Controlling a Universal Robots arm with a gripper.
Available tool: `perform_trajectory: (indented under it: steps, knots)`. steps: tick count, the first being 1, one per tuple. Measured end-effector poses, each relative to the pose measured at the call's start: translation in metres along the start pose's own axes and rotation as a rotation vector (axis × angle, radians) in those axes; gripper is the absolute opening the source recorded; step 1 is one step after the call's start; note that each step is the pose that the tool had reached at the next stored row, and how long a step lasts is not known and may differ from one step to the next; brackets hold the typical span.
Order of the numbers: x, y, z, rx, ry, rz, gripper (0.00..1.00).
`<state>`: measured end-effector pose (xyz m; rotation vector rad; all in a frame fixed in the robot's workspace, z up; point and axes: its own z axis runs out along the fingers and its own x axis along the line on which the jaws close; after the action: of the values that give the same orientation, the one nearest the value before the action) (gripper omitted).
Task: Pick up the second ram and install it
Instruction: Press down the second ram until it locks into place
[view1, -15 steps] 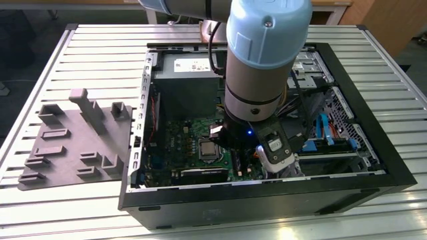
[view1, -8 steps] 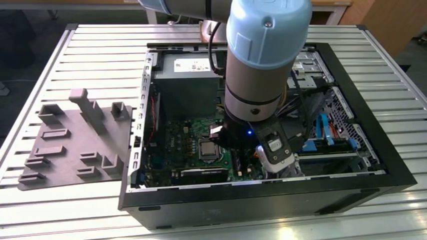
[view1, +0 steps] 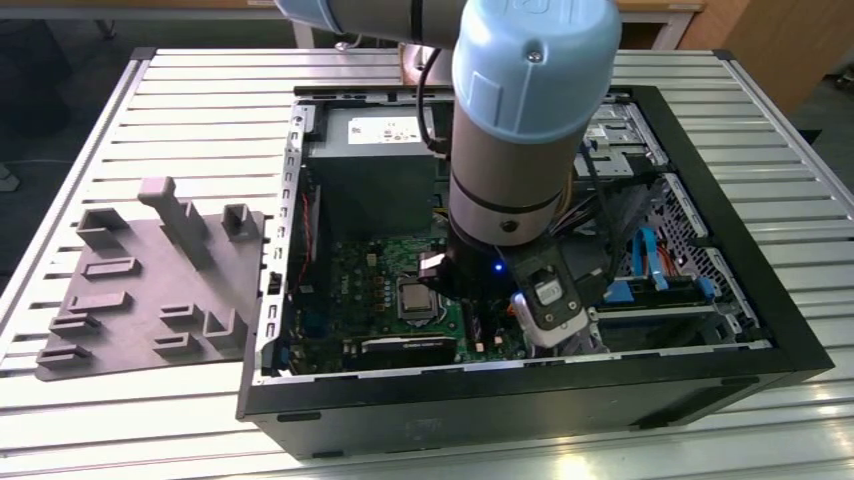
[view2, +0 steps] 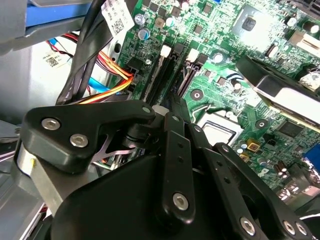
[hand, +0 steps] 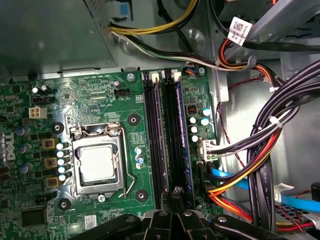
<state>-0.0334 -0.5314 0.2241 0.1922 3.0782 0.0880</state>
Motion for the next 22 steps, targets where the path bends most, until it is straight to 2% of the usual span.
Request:
perform_trajectory:
  steps: [22]
  knots:
    - [0.0003, -0.0004, 0.0058, 0.0003, 0.0002, 0.000, 0.11]
